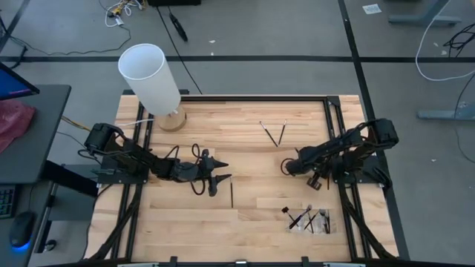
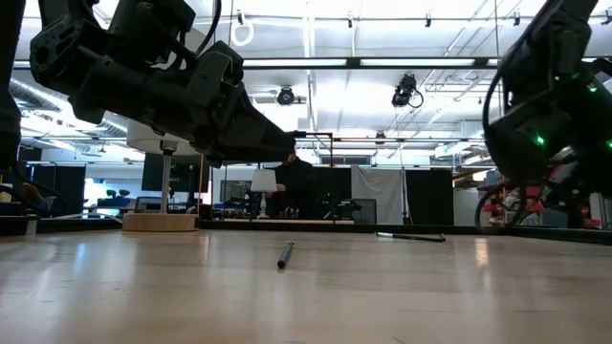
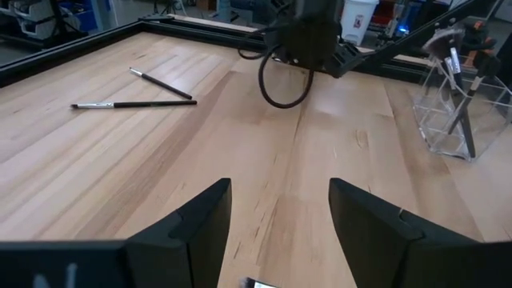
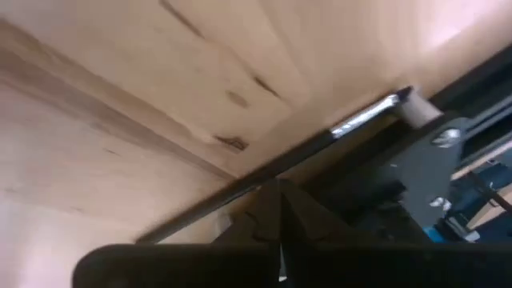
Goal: Pick & Place Makeup Supplies
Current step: Put the silver makeup brush into the transparent organizer
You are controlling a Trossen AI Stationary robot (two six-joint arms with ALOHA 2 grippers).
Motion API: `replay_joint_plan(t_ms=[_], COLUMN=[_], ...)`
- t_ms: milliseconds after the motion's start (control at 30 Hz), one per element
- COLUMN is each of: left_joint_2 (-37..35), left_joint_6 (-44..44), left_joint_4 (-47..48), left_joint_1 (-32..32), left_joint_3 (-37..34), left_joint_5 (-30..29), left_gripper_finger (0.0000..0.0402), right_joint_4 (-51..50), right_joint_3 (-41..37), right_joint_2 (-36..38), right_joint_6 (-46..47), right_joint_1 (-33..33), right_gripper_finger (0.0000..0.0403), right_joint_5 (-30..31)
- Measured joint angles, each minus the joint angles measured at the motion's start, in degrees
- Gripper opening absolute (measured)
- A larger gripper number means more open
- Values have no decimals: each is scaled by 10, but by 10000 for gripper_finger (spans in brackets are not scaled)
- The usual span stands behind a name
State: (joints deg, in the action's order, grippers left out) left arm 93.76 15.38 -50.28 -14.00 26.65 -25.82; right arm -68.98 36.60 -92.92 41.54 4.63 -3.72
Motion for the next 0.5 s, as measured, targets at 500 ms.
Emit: replay_joint_plan(t_ms=[500], left_joint_2=[0], left_joint_6=[0], left_joint_4=[0], left_joint_1=[0], left_joint_3=[0], left_joint_5=[0], left_gripper_finger=[213], right_joint_4=[60], right_joint_3=[7], right_joint_2=[2], right_joint_6=[-24], right_joint_1=[43], right_gripper_finger=[0], right_joint_5=[16])
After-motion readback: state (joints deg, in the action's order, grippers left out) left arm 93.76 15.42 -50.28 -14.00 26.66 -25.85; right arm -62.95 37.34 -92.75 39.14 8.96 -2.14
